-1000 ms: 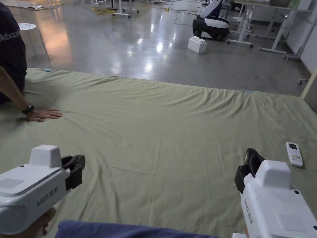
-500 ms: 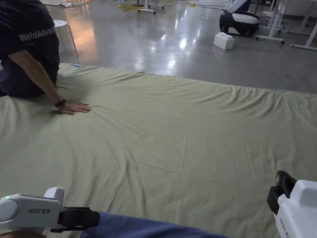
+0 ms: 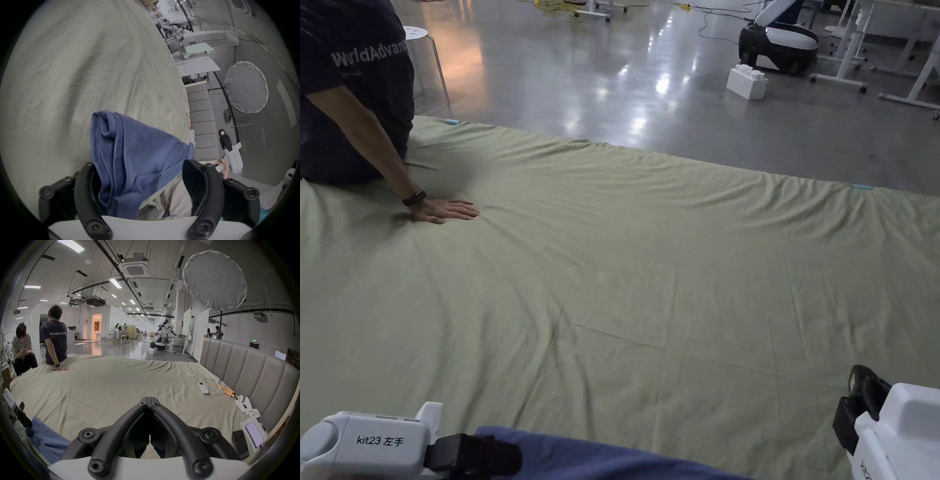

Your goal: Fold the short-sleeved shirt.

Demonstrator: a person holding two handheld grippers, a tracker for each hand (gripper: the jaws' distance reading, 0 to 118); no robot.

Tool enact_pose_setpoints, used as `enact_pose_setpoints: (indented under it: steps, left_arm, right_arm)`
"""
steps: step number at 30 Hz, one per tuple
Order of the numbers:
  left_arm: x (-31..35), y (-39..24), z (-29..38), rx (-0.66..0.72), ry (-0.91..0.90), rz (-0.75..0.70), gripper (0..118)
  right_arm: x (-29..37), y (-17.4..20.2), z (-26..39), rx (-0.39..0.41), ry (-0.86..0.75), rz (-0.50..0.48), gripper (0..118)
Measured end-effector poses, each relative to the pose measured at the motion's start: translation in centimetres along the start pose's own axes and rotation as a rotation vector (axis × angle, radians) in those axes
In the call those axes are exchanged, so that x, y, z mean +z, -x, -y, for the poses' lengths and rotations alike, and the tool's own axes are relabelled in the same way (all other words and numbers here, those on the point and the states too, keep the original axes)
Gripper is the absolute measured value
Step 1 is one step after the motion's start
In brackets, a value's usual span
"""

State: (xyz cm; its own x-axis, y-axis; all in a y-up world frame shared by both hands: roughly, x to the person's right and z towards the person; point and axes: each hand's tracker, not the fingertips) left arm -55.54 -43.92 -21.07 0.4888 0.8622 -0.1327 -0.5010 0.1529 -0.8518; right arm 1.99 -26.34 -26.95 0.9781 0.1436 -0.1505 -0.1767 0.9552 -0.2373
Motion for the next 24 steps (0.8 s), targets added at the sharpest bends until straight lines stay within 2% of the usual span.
enact_pose_setpoints:
  steps: [1, 2, 3, 4, 5, 6, 7, 8, 18, 24]
  left_arm:
    - [0.0, 0.1, -0.3, 0.010, -0.008, -0.004, 81]
    - [0.0, 0.1, -0.4, 0.016, -0.012, -0.028, 69]
    - [-0.1, 0.0, -0.5, 0.012, -0.021, -0.082, 48]
    - [-0.4, -0.3, -0.6, -0.059, -0.007, -0.215, 16]
    - [-0.5, -0.2, -0.6, -0.107, 0.010, -0.290, 12]
    - [-0.2, -0.2, -0.7, -0.096, 0.000, -0.206, 12]
    - [0.0, -0.1, -1.1, -0.081, -0.009, -0.190, 11]
    - [-2.0, -3.7, 1.8, -0.054, -0.014, -0.203, 10]
    - [1.0, -8.2, 1.5, -0.090, -0.053, -0.184, 8]
    - [6.9, -9.3, -1.6, -0.165, -0.112, -0.305, 8]
  right_arm:
    - [0.0, 0.1, 0.1, -0.004, 0.004, 0.001, 0]
    - [-0.1, 0.2, 0.1, -0.006, 0.005, -0.001, 0]
    - [-0.1, 0.2, 0.1, -0.008, 0.009, -0.003, 0]
    - [-0.2, 0.4, 0.2, -0.010, 0.011, -0.004, 0]
    - [-0.3, 0.5, 0.2, -0.011, 0.013, -0.006, 0]
    - [-0.3, 0.6, 0.3, -0.013, 0.017, -0.010, 0]
    - [-0.3, 0.6, 0.2, -0.015, 0.018, -0.014, 0]
    - [-0.3, 0.6, 0.2, -0.015, 0.018, -0.015, 0]
    - [-0.3, 0.4, -0.1, -0.018, 0.011, -0.016, 0]
    - [-0.6, 0.2, -0.4, -0.021, 0.003, -0.021, 0]
